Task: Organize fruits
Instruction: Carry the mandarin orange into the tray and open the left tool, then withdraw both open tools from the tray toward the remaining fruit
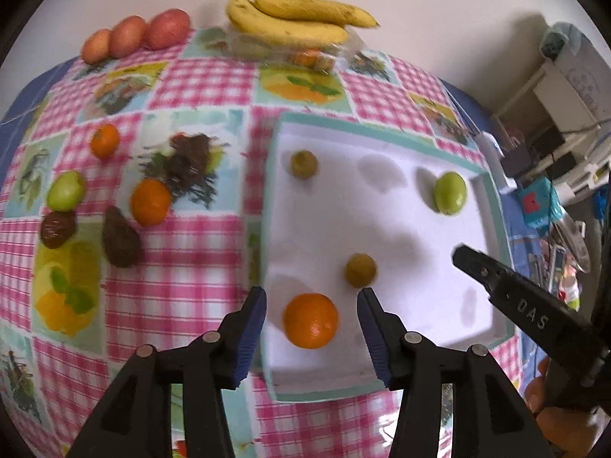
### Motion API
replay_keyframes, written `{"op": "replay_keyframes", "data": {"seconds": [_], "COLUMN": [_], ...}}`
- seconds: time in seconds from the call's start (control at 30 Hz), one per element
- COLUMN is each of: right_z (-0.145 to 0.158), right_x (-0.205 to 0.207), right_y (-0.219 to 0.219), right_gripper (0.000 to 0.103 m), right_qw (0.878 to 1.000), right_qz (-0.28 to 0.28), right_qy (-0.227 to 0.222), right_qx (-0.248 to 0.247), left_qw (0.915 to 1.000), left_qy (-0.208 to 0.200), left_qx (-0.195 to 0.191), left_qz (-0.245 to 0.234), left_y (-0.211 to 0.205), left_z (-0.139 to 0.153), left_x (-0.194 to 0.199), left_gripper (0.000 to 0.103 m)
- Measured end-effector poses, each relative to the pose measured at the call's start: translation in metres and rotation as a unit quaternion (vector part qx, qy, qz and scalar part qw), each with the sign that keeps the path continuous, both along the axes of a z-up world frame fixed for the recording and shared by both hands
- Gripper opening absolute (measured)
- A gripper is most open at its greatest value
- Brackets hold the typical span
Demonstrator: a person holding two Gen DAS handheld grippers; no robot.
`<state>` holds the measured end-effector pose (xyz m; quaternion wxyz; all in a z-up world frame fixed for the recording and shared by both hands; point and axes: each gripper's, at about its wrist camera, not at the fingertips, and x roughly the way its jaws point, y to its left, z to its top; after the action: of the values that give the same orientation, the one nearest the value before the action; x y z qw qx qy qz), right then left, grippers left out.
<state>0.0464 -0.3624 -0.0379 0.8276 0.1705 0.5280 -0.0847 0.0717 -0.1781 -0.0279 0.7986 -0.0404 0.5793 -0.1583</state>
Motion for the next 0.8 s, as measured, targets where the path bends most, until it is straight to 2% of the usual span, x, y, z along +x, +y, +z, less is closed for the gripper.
{"op": "replay_keyframes", "data": {"seconds": [0.17,0.3,0.5,0.63,0.67,0.7,0.73,0.77,0.8], "right_z": [-0.003,-0.003,0.001,0.003,0.003,0.003,0.003,0.002,0.002], "right_x": [0.0,0.003,0.008,0.01,0.01,0.01,0.011,0.011,0.012], "right_y": [0.0,0.005,0.021,0.03,0.032,0.033,0.034,0.034,0.034], "right_gripper": [0.025,0.025,0.025,0.025,0.025,0.025,0.03,0.043,0.052], "right_qw": [1.0,1.0,1.0,0.999,0.999,0.999,0.999,0.999,0.999], "right_qz": [-0.002,0.003,0.026,0.037,0.038,0.04,0.04,0.039,0.037], "right_qy": [0.005,0.007,0.0,-0.002,-0.002,-0.001,0.0,0.0,0.0], "right_qx": [0.0,-0.005,-0.016,-0.024,-0.026,-0.03,-0.031,-0.033,-0.034], "left_qw": [0.9984,0.993,0.9826,0.9778,0.9772,0.9766,0.9758,0.9747,0.9741], "left_qy": [-0.017,-0.032,-0.053,-0.061,-0.06,-0.059,-0.057,-0.054,-0.05], "left_qx": [0.018,0.04,0.045,0.05,0.051,0.052,0.056,0.06,0.064], "left_qz": [0.051,0.107,0.172,0.194,0.197,0.2,0.204,0.208,0.211], "left_y": [0.027,0.057,0.098,0.112,0.115,0.115,0.116,0.117,0.117], "left_z": [0.005,0.009,0.018,0.021,0.021,0.02,0.018,0.017,0.015], "left_x": [0.013,0.021,0.027,0.028,0.028,0.028,0.029,0.028,0.028], "left_gripper": [0.059,0.068,0.068,0.069,0.07,0.078,0.089,0.094,0.101]}}
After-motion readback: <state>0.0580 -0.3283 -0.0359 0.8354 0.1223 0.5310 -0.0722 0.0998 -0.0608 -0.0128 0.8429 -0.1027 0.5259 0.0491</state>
